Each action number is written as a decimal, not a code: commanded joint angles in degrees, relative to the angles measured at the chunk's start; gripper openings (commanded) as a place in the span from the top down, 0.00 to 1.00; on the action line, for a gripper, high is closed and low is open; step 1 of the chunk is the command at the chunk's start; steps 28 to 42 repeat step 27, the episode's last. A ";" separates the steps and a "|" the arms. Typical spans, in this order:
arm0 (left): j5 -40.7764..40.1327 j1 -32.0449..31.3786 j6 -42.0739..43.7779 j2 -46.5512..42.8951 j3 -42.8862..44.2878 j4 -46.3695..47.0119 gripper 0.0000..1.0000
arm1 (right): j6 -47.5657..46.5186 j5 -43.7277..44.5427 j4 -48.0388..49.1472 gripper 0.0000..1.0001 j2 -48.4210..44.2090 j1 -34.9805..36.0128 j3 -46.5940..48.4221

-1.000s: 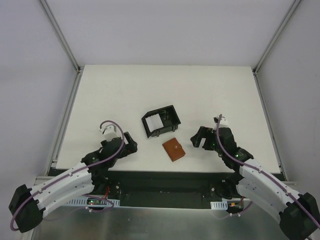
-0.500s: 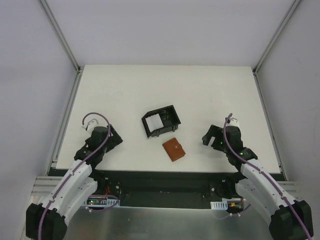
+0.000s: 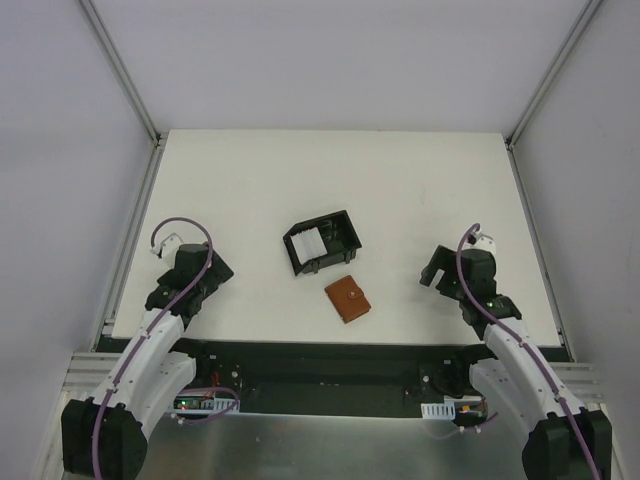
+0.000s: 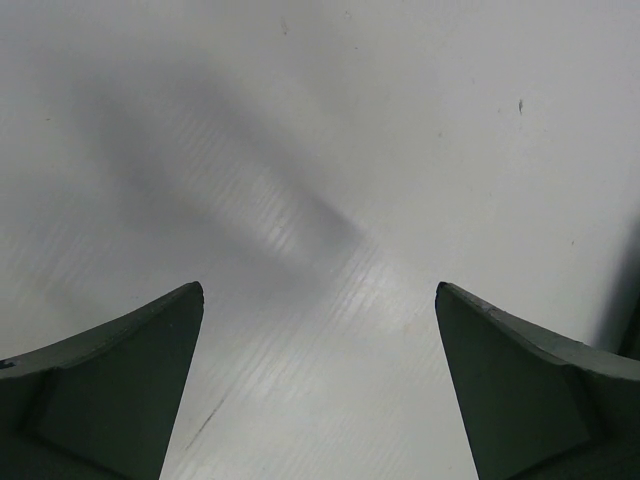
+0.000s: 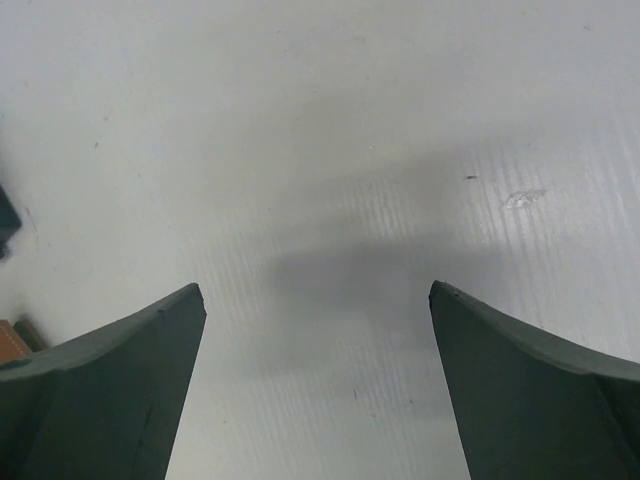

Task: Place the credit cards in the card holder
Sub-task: Reset both arms

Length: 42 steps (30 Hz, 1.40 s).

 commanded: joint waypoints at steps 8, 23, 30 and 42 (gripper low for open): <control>-12.01 0.29 12.62 5.83 6.43 4.73 0.01 | -16.41 3.44 5.56 0.04 3.43 -2.03 5.39; -9.76 0.38 17.45 7.34 3.98 17.47 0.01 | -19.24 6.32 30.14 0.04 17.68 -8.01 0.48; -7.48 0.38 20.08 4.26 1.35 23.17 0.01 | -18.36 6.33 38.70 0.04 19.96 -10.73 -2.69; -7.48 0.38 20.08 4.26 1.35 23.17 0.01 | -18.36 6.33 38.70 0.04 19.96 -10.73 -2.69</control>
